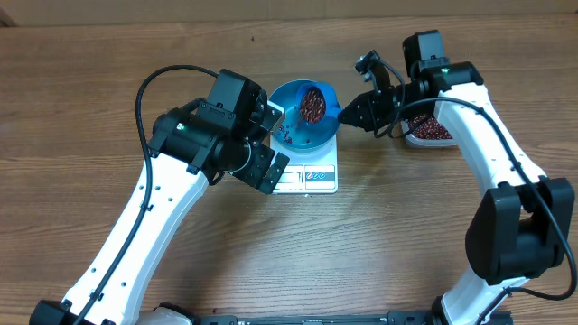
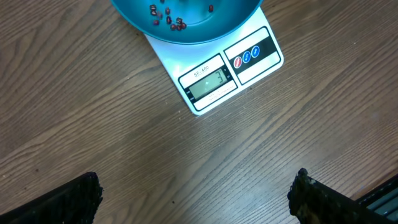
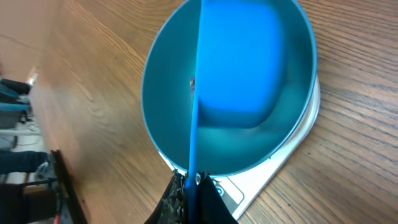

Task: Scoop item into bowl and weigh 150g on scale
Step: 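Tilt the scoop to pour the red beans into the teal bowl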

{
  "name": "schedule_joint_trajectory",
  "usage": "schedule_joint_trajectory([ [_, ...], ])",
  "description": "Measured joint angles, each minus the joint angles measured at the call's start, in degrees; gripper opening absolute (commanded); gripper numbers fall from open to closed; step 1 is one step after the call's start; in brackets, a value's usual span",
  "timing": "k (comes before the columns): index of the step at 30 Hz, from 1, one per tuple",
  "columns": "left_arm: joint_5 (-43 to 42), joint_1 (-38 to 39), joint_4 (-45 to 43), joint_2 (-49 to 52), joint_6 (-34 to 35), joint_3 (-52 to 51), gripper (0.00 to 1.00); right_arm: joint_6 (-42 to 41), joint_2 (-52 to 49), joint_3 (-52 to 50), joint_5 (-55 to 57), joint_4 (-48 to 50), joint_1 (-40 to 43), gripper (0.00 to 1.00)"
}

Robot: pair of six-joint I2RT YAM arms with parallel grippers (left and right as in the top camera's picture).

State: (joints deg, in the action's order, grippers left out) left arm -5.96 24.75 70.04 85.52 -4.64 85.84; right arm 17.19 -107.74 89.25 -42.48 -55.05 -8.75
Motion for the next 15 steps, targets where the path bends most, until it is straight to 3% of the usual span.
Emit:
schedule_joint_trajectory([
  [15,0.00,0.00,0.00,0.00,0.00,0.00,1.00,-0.68,5.95,0.00,2.43,0.02,-0.28,0.04],
])
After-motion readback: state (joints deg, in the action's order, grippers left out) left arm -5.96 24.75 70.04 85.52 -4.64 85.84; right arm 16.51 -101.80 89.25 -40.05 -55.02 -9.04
